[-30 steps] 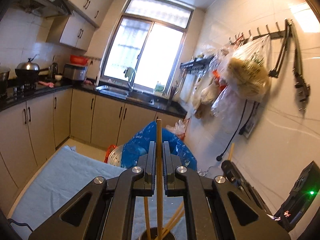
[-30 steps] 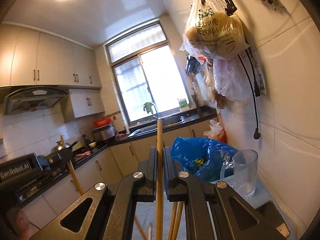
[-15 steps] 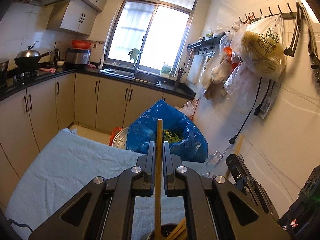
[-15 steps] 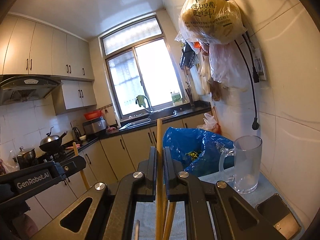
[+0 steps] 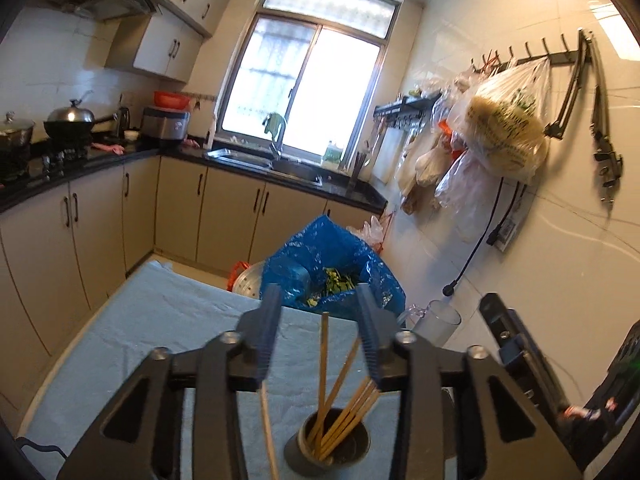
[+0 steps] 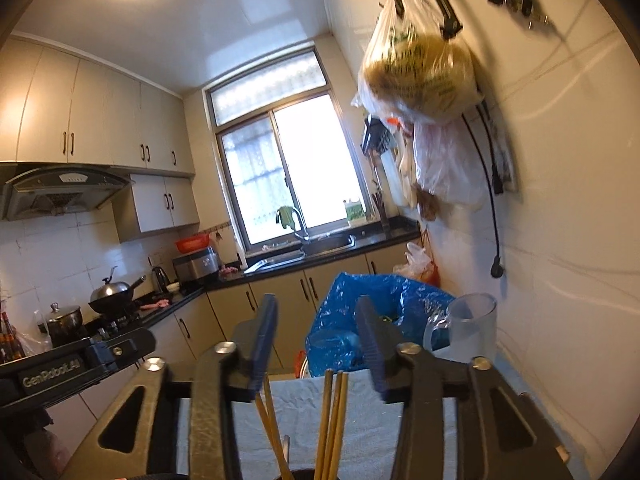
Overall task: Organize utensils
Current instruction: 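Open both tools to drop the chopsticks into the holder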
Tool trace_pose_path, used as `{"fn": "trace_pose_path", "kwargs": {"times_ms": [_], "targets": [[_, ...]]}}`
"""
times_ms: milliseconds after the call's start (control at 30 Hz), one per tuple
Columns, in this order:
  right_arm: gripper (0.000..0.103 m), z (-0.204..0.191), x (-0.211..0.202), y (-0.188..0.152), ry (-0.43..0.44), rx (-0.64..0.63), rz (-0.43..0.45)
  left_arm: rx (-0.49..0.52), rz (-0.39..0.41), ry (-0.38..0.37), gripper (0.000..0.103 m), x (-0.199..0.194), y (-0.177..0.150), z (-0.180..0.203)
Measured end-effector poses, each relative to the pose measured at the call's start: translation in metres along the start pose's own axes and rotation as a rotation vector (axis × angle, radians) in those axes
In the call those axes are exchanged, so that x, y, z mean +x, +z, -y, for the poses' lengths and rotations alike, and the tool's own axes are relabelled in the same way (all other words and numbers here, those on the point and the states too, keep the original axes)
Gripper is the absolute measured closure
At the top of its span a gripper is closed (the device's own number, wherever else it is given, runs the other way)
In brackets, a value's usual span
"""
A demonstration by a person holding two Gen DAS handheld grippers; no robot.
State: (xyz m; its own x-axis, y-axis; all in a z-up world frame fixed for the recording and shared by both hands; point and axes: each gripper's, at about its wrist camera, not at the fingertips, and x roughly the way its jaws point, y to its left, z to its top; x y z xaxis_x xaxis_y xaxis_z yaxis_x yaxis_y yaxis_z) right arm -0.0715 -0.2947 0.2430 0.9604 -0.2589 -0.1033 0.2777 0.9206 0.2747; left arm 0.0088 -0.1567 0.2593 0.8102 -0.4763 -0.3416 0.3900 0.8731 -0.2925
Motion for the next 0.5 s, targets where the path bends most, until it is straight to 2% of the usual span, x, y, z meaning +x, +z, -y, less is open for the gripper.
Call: {"fn": "trace_pose_path", "kwargs": {"times_ms": [100, 167, 267, 333, 500], "targets": [[0.034, 0.004, -0.027, 0.006, 0.003, -0.021, -0.022, 0.02, 0.016, 0.023, 0.05, -0.032, -0.004, -0.007], [0.031, 0.009, -0.044, 0.004, 0.012, -0.036, -0.057, 0.033, 0.015, 0.049, 0.041, -0.051, -0.01, -0.015], [0.024, 0.021, -0.063, -0.006, 0.016, -0.06, -0.124, 0.058, -0.004, 0.119, 0.039, -0.074, -0.027, -0.033], [0.023, 0.034, -0.076, -0.022, -0.003, -0.083, -0.192, 0.063, -0.038, 0.151, 0.039, -0.081, -0.039, -0.045], [0.023, 0.065, -0.095, -0.071, -0.057, -0.127, -0.353, 0.078, -0.185, 0.236, 0.038, -0.081, -0.088, -0.087]]}}
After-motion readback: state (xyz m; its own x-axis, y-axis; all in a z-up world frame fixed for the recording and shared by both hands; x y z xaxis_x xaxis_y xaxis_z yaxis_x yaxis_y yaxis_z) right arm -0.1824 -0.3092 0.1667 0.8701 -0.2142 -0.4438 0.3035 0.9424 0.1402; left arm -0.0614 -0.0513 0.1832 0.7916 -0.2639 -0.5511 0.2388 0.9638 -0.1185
